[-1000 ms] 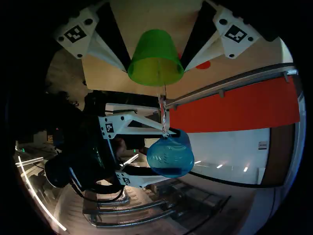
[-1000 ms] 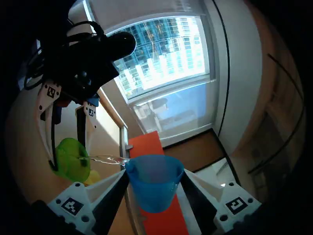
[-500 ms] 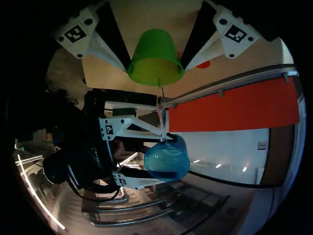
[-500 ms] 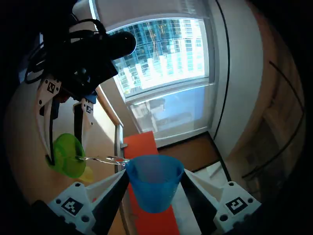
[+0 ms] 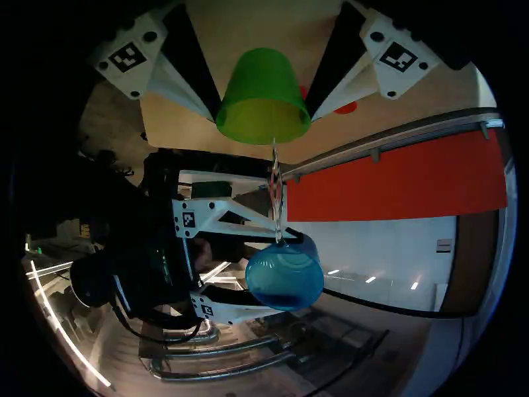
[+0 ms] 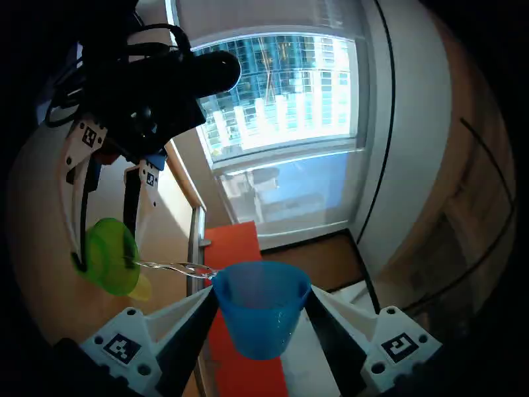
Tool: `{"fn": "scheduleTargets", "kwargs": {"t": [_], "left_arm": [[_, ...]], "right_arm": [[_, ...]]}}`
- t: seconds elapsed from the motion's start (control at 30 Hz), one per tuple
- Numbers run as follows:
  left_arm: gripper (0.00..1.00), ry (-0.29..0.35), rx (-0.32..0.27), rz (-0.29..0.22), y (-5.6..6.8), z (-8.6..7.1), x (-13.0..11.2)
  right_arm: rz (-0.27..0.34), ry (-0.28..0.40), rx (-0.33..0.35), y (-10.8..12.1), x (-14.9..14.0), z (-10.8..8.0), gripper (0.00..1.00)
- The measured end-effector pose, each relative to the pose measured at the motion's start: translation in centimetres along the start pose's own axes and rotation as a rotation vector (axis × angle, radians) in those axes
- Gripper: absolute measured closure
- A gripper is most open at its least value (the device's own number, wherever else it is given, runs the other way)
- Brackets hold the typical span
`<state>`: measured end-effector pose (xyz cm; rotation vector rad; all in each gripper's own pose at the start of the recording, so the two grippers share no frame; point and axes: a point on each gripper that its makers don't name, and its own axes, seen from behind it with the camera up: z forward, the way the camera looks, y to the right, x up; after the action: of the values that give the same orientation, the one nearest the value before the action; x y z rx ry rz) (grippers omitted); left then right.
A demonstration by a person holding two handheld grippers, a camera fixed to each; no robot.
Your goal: Pour water
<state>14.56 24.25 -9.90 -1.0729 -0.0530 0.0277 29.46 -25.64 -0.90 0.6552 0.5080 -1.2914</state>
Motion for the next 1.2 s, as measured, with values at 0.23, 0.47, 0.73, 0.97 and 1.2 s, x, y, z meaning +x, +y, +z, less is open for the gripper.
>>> {"fn": "scheduleTargets", "kwargs": {"t": [0.23, 0.47, 0.73, 0.97, 1.2], "left_arm": [[0.14, -0.001, 0.001, 0.002, 0.1, 0.0, -0.1], [0.14, 0.002, 0.0, 0.005, 0.1, 0.0, 0.1], [0.14, 0.004, 0.0, 0.008, -0.1, 0.1, 0.3], [0.14, 0.006, -0.002, 0.007, -0.1, 0.3, 0.4], [0.14, 0.005, -0.001, 0.009, -0.3, 0.3, 0.4]], "right_arm": [[-0.027, 0.003, -0.007, 0.4, 0.2, 0.0, 0.1], [-0.06, 0.006, -0.011, 0.7, 0.5, 0.0, 0.1], [-0.098, 0.006, -0.018, 0.9, 0.7, 0.1, 0.1], [-0.134, 0.012, -0.02, 0.8, 1.2, 0.2, 0.1], [-0.175, 0.015, -0.024, 1.0, 1.5, 0.4, 0.1]]}}
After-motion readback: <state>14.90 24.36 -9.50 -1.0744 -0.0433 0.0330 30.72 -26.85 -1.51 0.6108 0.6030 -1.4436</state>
